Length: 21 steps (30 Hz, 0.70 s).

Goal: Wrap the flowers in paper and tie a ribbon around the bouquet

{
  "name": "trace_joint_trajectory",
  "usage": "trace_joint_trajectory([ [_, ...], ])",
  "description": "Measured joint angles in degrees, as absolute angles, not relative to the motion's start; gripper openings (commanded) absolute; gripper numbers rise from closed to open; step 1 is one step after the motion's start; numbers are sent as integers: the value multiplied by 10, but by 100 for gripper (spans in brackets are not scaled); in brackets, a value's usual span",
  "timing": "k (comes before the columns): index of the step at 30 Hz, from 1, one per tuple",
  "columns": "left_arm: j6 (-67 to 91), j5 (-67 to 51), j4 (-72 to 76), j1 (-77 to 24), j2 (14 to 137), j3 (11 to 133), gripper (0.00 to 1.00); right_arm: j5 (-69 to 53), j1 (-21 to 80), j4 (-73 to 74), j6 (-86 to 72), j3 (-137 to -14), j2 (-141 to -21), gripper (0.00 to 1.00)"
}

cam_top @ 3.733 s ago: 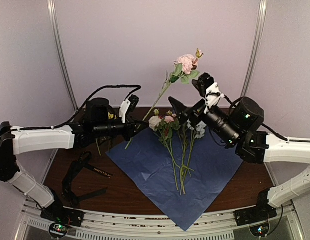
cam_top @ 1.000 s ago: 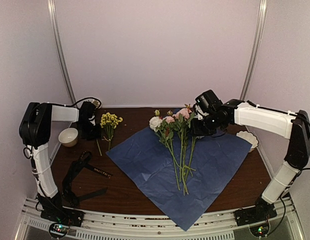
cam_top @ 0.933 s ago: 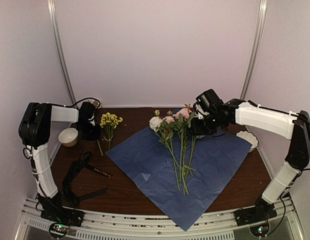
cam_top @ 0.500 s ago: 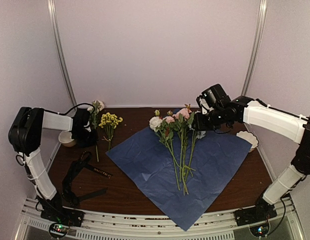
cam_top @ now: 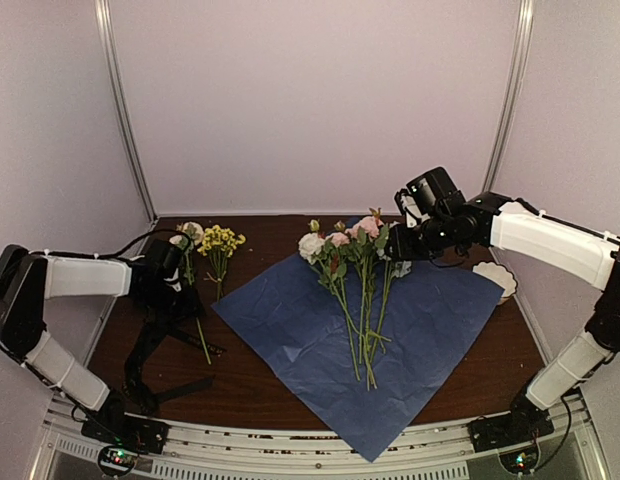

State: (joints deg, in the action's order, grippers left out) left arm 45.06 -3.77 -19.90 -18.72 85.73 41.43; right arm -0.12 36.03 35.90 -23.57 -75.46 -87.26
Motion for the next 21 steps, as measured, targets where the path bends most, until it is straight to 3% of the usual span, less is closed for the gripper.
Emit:
trace_joint_trajectory([
  [6, 424, 5, -238, -134, 886, 537, 62, -1, 360, 365, -227, -755, -873, 45],
  [10, 397, 13, -241, -103, 971, 639, 61, -1, 360, 367, -223, -755, -872, 46],
  [16, 386, 2, -251, -84, 1094, 698, 58, 6, 360, 373, -217, -755, -861, 46],
  [19, 383, -4, -255, -84, 1114, 717, 40, 10, 360, 376, -211, -753, -853, 46],
  [21, 388, -8, -252, -83, 1121, 721, 15, 13, 360, 377, -210, -752, -849, 46],
])
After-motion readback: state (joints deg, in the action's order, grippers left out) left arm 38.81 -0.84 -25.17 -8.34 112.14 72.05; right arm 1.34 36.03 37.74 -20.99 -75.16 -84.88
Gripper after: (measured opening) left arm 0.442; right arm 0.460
